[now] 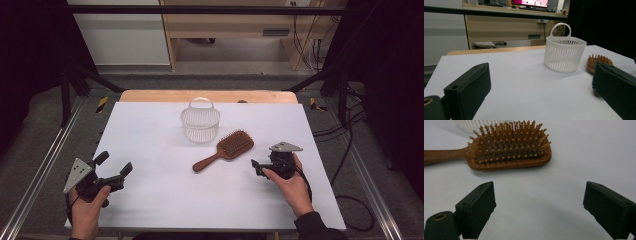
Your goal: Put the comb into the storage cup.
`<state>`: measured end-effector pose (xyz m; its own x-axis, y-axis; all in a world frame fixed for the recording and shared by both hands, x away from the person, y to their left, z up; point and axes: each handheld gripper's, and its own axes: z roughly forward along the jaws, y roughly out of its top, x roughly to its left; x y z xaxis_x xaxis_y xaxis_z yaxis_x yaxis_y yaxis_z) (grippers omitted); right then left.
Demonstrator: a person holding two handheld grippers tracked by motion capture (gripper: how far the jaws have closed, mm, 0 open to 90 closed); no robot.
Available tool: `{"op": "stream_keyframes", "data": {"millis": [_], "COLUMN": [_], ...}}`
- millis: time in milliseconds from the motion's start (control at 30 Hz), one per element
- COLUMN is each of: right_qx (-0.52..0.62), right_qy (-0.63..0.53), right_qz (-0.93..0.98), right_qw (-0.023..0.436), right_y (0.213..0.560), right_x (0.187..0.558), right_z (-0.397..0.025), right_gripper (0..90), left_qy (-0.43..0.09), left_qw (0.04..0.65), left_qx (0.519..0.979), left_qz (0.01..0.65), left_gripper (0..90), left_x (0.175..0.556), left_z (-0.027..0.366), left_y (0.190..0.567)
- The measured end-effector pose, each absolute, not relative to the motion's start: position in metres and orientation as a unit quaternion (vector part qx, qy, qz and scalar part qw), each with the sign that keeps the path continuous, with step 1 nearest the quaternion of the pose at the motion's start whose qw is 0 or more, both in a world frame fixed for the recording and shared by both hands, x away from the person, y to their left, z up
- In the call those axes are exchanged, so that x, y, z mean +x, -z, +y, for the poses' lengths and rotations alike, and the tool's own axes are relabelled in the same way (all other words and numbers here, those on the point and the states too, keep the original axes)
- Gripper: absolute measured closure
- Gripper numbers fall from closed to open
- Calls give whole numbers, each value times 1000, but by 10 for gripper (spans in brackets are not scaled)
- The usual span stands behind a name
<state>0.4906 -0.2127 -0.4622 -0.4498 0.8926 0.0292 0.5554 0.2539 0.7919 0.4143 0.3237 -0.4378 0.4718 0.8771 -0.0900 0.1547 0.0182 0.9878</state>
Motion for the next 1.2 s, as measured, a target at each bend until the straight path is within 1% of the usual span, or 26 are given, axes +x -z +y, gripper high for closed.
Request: {"op": "stream_keyframes", "data": {"millis": [133,167,200,267,333,367,400,433,500,533,567,600,767,800,833,933,1200], "right_qx": [475,473,473,472,470,470,469,465,462,462,459,453,447,447,450,450,455], "right_qy": [-368,-361,-361,-357,-348,-348,-345,-342,-342,-342,-342,-344,-350,-350,-355,-358,-372], "right_qz": [768,771,771,774,778,778,778,780,780,780,780,781,778,778,774,773,767], "right_qw": [223,225,225,225,230,230,235,241,247,247,253,260,268,268,268,267,259], "right_y": [458,454,454,447,442,442,439,435,431,431,429,427,427,427,429,433,448], "right_x": [501,507,507,515,520,520,522,528,534,534,537,542,554,554,559,567,589], "right_z": [-211,-211,-211,-210,-210,-210,-210,-210,-209,-209,-208,-206,-200,-200,-199,-196,-185], "right_gripper": [138,190,190,292,370,370,427,511,607,607,642,713,832,832,859,877,900], "left_qy": [-309,-309,-309,-308,-309,-309,-309,-309,-309,-309,-309,-309,-309,-309,-309,-304,-303], "left_qw": [585,585,586,585,585,585,585,585,584,584,584,584,583,584,584,587,589], "left_qx": [627,627,626,626,626,626,627,627,627,628,627,627,627,627,627,625,623], "left_qz": [411,411,412,412,412,412,412,412,412,412,412,412,413,414,413,415,417], "left_gripper": [21,21,21,22,22,22,22,22,22,22,22,23,23,23,23,24,25], "left_x": [414,414,414,415,414,414,414,414,414,414,414,414,415,415,415,415,415], "left_z": [324,324,324,324,324,324,324,324,324,324,324,324,324,324,324,325,325], "left_y": [438,438,438,438,438,438,438,438,438,438,438,438,438,438,438,438,439]}}
